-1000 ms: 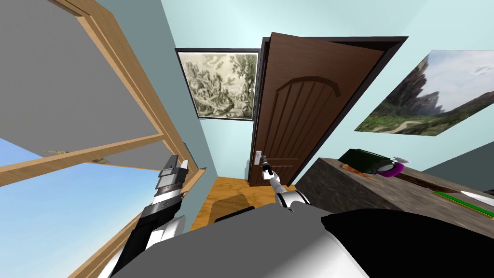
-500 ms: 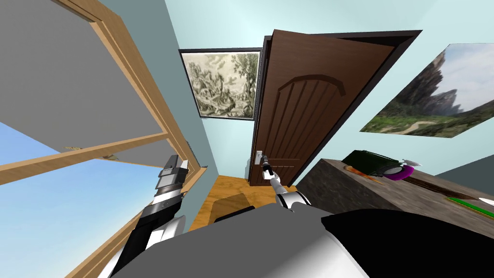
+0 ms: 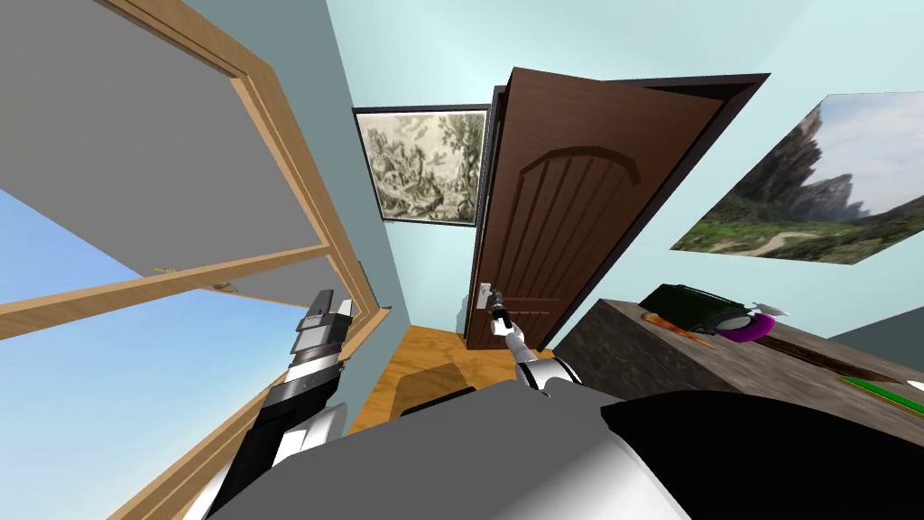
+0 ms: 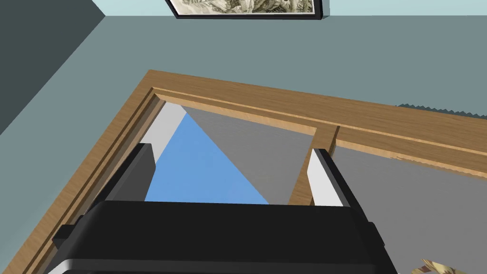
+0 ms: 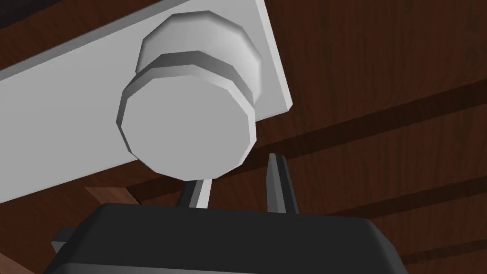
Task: Pull the door open
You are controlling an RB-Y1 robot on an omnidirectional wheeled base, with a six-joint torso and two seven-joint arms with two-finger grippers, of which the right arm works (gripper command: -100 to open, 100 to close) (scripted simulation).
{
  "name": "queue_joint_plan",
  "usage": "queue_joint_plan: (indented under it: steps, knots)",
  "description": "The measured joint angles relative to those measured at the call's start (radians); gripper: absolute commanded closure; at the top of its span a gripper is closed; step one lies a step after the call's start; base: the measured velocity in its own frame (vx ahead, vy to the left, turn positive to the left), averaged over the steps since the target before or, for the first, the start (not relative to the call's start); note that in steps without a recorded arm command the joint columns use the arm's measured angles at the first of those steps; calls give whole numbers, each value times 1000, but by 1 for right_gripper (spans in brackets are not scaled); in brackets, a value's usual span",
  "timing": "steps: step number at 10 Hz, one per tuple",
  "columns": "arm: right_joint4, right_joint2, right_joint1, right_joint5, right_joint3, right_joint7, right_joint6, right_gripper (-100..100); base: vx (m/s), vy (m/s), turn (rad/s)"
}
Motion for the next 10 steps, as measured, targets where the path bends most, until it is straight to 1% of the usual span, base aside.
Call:
queue_joint_plan:
  steps: [1,2,3,4,5,6,7,8,9,10]
  knots:
    - [-11,4,-1,-18,-7,-23,-2,-100,-123,-31,70]
    - [8,0,-9,-37,-4,-58,-15,-100,-94,-25,40]
    - [25,2,-18,-46,-3,-81,-19,-100,-27,-15,-5]
    - [6,7,-8,-49,-4,-87,-9,-100,-22,-17,37]
    - [-15,14,2,-62,-8,-101,1,-100,-59,-27,91]
    - [-53,25,20,-83,-13,-125,18,-100,-56,-21,37]
    - [-21,29,4,-91,-9,-149,6,-100,-54,-8,129]
    - [-9,40,-2,-106,-5,-178,-3,-100,-75,-12,212]
    - [-16,55,-7,-127,-1,-210,-2,-100,-63,-3,45]
    - [-33,64,-3,-138,-1,-231,4,-100,-63,-10,26]
